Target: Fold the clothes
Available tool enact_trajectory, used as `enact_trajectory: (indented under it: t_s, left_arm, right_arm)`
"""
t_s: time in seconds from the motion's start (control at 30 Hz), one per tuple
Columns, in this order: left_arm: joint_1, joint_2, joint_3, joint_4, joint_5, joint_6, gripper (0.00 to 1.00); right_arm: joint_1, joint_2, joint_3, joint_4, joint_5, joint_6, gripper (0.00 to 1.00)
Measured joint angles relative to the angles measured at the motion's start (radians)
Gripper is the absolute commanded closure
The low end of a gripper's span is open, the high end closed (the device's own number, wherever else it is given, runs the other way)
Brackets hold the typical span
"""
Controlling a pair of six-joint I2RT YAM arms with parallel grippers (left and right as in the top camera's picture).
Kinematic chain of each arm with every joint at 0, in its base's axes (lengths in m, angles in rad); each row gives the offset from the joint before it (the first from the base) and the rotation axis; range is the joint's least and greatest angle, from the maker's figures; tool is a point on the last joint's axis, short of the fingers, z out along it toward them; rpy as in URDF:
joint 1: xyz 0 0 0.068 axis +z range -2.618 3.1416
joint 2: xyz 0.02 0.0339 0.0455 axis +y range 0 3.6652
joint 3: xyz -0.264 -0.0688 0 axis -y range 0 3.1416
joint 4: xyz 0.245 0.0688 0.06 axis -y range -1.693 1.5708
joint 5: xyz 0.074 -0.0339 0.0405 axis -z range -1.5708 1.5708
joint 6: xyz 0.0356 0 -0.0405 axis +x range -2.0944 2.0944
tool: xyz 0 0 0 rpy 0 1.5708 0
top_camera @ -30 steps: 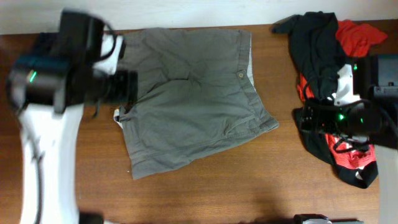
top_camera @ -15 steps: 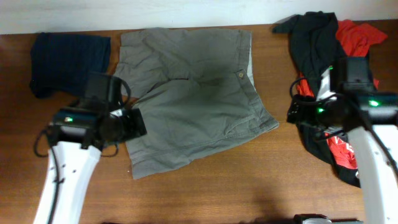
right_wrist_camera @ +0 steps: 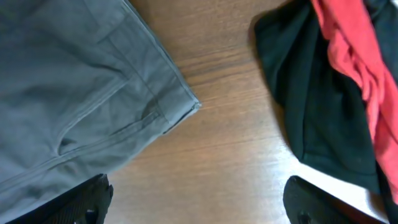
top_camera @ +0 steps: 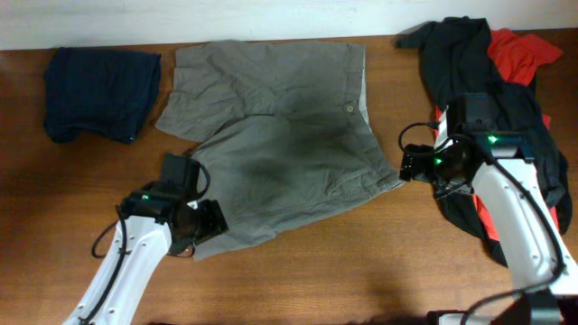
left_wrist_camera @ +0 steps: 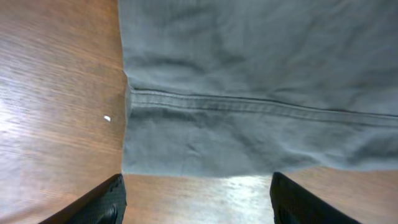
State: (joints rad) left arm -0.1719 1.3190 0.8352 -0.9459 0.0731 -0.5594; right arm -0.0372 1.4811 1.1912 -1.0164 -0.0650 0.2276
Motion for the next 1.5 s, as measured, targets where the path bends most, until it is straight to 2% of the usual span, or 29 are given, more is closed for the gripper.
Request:
enact_trajectory:
  t_s: [0.3, 0.6, 0.93, 1.1, 1.2, 1.3, 1.37, 1.4, 1.5]
  left_arm:
    - [0.000, 0.000, -0.109, 0.114, 0.006, -0.007, 0.28]
    - [0.000, 0.006, -0.145, 0.120, -0.003, -0.026, 0.28]
    - [0.000, 0.180, -0.145, 0.172, -0.027, -0.037, 0.28]
    - [0.000, 0.187, -0.140, 0.177, -0.028, -0.044, 0.28]
    - [0.000, 0.188, -0.140, 0.181, -0.035, -0.051, 0.40]
    - [0.001, 0.189, -0.140, 0.187, -0.050, -0.058, 0.66]
    - [0.001, 0.190, -0.139, 0.194, -0.050, -0.055, 0.93]
    - [0.001, 0.190, -0.138, 0.199, -0.045, -0.052, 0.99]
    - [0.002, 0.196, -0.127, 0.196, -0.032, -0.051, 0.99]
  right_arm:
    - [0.003, 0.087, 0.000, 0.056, -0.028, -0.023, 0.07]
    - [0.027, 0.105, -0.001, 0.080, -0.039, -0.030, 0.07]
    - [0.027, 0.107, -0.001, 0.091, -0.039, -0.030, 0.07]
    - [0.027, 0.107, -0.001, 0.091, -0.039, -0.031, 0.08]
    - [0.027, 0.107, -0.001, 0.095, -0.039, -0.030, 0.08]
    - [0.027, 0.107, -0.001, 0.099, -0.039, -0.030, 0.12]
    - [0.027, 0.107, -0.001, 0.099, -0.039, -0.032, 0.14]
    - [0.027, 0.107, -0.001, 0.100, -0.040, -0.033, 0.15]
    - [0.027, 0.108, -0.001, 0.113, -0.042, -0.034, 0.17]
